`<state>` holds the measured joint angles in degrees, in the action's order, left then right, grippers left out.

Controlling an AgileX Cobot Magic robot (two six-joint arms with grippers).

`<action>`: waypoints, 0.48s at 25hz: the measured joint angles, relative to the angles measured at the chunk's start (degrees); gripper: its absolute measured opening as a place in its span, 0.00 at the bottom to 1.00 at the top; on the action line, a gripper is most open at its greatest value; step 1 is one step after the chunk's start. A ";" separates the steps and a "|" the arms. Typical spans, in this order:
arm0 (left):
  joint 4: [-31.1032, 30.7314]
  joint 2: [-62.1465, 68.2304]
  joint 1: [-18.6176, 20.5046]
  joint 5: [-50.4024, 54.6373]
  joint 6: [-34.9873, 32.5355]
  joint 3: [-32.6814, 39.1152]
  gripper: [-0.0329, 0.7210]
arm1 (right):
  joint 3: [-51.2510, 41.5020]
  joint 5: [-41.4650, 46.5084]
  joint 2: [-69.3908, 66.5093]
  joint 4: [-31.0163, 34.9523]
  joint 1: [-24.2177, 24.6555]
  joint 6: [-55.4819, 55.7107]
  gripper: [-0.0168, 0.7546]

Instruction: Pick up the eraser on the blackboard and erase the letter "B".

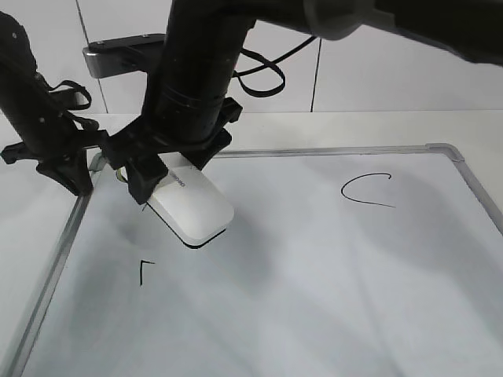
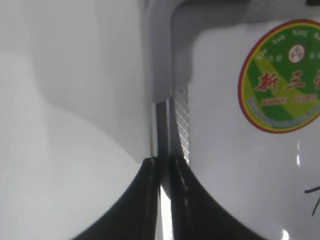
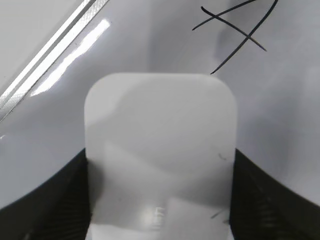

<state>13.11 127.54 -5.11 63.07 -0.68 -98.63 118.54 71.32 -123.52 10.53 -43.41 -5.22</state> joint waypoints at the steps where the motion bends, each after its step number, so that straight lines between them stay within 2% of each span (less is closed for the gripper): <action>1: 0.00 0.00 0.10 0.00 0.00 0.00 0.09 | 0.00 0.00 0.00 0.00 -0.27 0.00 0.75; 9: 0.21 0.03 0.10 0.13 0.27 -0.02 0.08 | -4.64 0.00 0.00 -0.47 -7.10 -0.33 0.75; 12: 0.21 0.03 0.10 0.13 0.27 -0.12 0.08 | -5.90 0.00 -0.29 -1.44 -8.23 -1.79 0.75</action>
<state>13.32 127.58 -5.01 63.20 -0.41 -98.75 112.64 71.32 -123.81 9.08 -51.63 -7.01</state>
